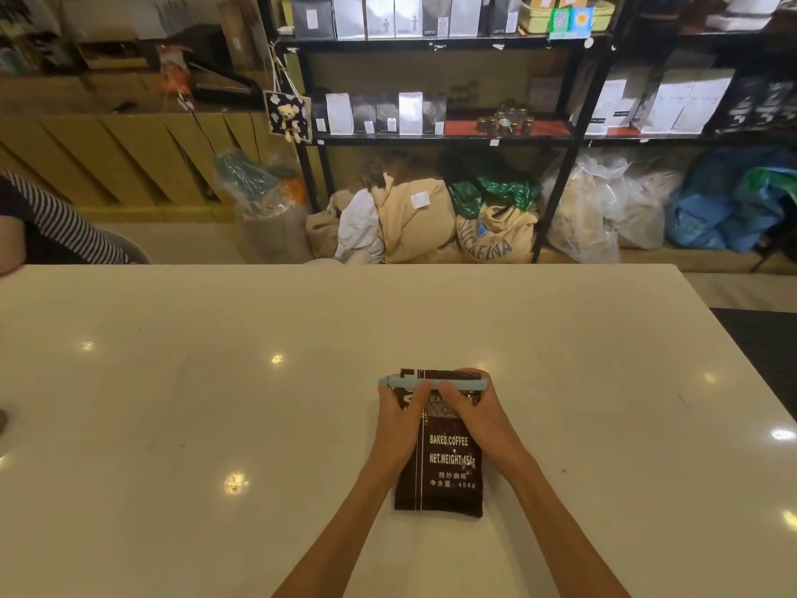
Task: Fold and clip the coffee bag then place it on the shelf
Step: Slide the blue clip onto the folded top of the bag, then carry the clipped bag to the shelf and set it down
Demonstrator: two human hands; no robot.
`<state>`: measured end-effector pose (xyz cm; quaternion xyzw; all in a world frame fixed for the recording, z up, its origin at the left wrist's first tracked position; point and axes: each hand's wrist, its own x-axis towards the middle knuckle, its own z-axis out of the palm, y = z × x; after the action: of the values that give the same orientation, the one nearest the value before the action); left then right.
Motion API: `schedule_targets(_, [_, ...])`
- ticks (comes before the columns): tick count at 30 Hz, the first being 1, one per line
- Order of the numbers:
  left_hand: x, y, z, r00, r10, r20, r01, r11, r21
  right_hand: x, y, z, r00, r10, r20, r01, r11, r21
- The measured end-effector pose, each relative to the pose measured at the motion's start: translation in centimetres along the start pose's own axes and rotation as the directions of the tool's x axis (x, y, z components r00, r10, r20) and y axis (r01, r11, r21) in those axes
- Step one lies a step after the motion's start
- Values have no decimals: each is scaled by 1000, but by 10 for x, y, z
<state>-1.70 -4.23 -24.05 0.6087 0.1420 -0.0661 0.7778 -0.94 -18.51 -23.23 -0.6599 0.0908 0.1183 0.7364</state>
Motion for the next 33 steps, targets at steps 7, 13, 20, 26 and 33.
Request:
schedule_targets(7, [-10,6,-8,999,6,-36,-7,1000,-22,-25,32,8,968,-168,-187,138,977,-161])
schedule_targets(13, [-37,-4,-2,999,36,6,-36,964,262,-33,19,12,923,-228,-309,171,964,-202])
schedule_targets(20, [-42,26,-5,968,230,-102,-192,937,291,-59,7,34,944,-250,-216,188,944,-271])
schedule_targets(26, [-51,44,-4,990,138,33,-142,970,195,-68,-7,37,850,-345,-397,206,913,-353])
schedule_targets(33, [-83,25,50,938,21,347,-115,961,252,-106,-22,-31,792,-145,-593,96,989,-114])
